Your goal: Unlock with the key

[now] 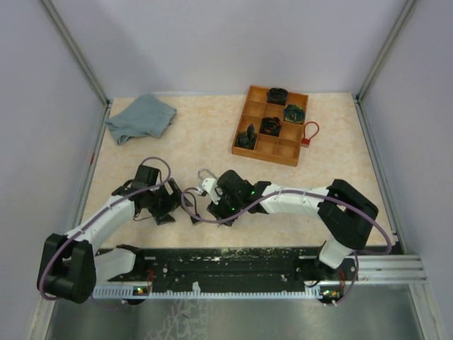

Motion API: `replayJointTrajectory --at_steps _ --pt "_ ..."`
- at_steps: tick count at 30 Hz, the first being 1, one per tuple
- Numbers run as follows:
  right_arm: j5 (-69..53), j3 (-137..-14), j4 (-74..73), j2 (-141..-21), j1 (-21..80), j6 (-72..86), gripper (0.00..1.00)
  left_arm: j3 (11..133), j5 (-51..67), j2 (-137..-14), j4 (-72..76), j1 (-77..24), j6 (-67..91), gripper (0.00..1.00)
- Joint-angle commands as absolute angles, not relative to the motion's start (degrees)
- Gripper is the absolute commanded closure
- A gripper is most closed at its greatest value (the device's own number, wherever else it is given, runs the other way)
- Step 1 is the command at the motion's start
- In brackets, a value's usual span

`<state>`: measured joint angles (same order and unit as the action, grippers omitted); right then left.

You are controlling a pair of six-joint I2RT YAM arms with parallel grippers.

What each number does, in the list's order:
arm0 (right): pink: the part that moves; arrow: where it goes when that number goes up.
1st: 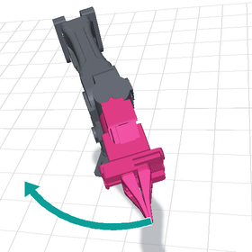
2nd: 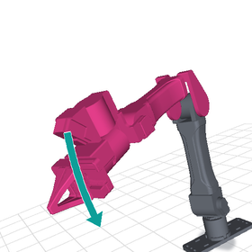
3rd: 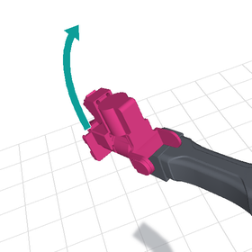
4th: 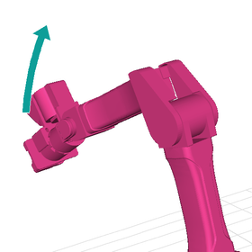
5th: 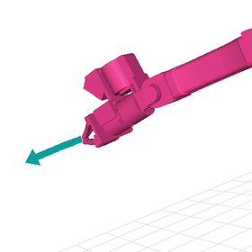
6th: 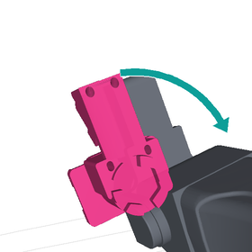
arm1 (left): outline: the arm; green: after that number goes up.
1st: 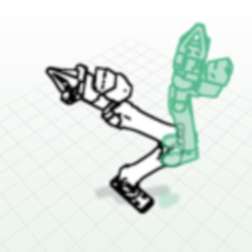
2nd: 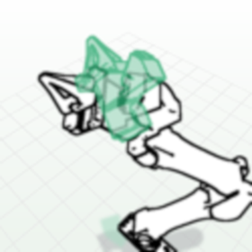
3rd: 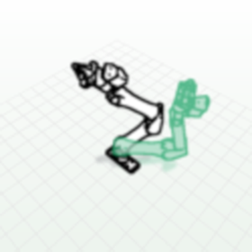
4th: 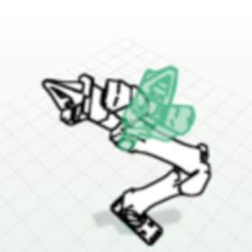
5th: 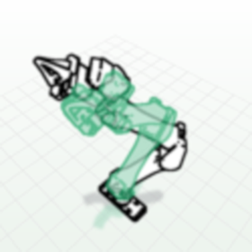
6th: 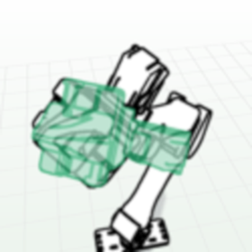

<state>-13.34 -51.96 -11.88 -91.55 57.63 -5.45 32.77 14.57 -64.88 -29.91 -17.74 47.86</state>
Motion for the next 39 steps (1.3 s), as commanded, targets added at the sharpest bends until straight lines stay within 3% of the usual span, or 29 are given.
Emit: replayJointTrajectory --at_steps 1,15,27,30,35,39 --pt "-12.13 -57.49 -15.29 -95.21 59.31 -11.76 0.53 30.50 24.40 -64.32 -25.91 -13.68 45.21 0.07" --pt "-6.38 -60.46 -22.30 -102.02 60.91 -15.90 0.63 32.91 20.80 -59.29 -29.88 -12.48 43.10 0.08" --pt "-9.21 -60.73 -24.72 -101.35 60.99 -16.75 0.63 32.73 23.48 -57.40 -28.43 -12.48 42.88 0.09" --pt "-6.47 -61.45 -24.78 -103.05 61.00 -16.08 0.72 32.61 24.08 -56.66 -28.17 -12.50 42.83 0.09" --pt "-5.09 -60.87 -23.73 -101.47 61.00 -15.02 0.97 32.16 26.22 -55.21 -26.60 -12.57 42.62 0.10" --pt "-4.10 -58.84 -21.19 -96.14 61.00 -14.42 1.00 30.96 29.97 -54.47 -22.62 -12.63 42.56 0.12"
